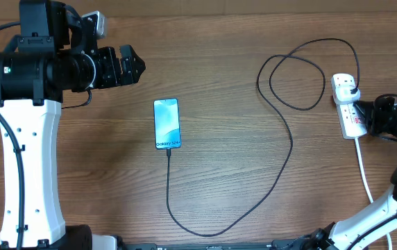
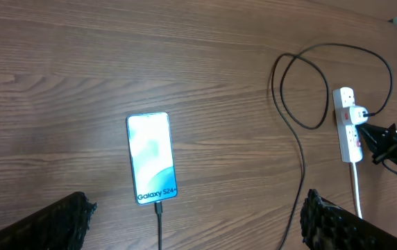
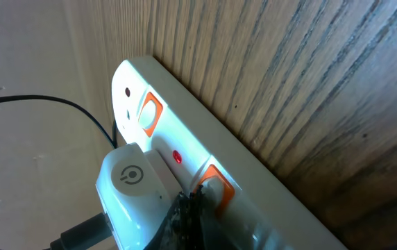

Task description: Plug charger to phone and switch on socket

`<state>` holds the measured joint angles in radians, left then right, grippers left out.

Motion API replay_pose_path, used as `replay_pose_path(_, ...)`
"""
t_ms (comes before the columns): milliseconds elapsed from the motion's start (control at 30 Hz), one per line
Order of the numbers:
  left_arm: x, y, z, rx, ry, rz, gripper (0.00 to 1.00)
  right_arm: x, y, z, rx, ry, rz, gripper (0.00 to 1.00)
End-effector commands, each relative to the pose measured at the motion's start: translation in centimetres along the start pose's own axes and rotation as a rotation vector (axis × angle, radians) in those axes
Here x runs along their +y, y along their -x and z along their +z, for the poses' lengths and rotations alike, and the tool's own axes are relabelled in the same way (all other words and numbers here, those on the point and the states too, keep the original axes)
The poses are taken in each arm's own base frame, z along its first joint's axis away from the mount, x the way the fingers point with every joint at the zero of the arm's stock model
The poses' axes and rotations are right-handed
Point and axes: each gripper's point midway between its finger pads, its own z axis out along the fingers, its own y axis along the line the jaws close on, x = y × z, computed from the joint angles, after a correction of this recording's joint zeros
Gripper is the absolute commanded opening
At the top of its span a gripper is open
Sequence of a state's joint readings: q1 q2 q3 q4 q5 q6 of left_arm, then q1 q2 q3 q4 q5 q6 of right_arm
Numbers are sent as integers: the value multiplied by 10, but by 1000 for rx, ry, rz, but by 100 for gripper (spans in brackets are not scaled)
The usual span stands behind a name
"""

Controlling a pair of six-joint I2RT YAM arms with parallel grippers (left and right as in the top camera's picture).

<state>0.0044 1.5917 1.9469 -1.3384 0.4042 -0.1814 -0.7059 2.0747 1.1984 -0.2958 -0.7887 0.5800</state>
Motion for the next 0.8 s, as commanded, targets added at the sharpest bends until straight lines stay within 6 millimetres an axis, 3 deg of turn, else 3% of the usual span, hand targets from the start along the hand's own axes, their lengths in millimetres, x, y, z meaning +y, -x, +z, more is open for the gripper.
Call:
replay_pose_path(0,-1,3,0,-6,-4,-5,100,-13,-2,8,-13,-51,15,4)
replay_pose_path(167,-1,3,0,-6,-4,-5,99,-14,14,-10,-52,-21,39,4)
replay_pose_path(300,-1,3,0,-6,-4,-5,100,-5,28,-41,-113,2,40,4)
replay_pose_path(500,-1,3,0,-6,-4,-5,100,33,27,-76,-165,49,-47,4)
replay_pose_path(767,-1,3,0,-6,-4,-5,99,86,9,-117,-206,119,-192,4)
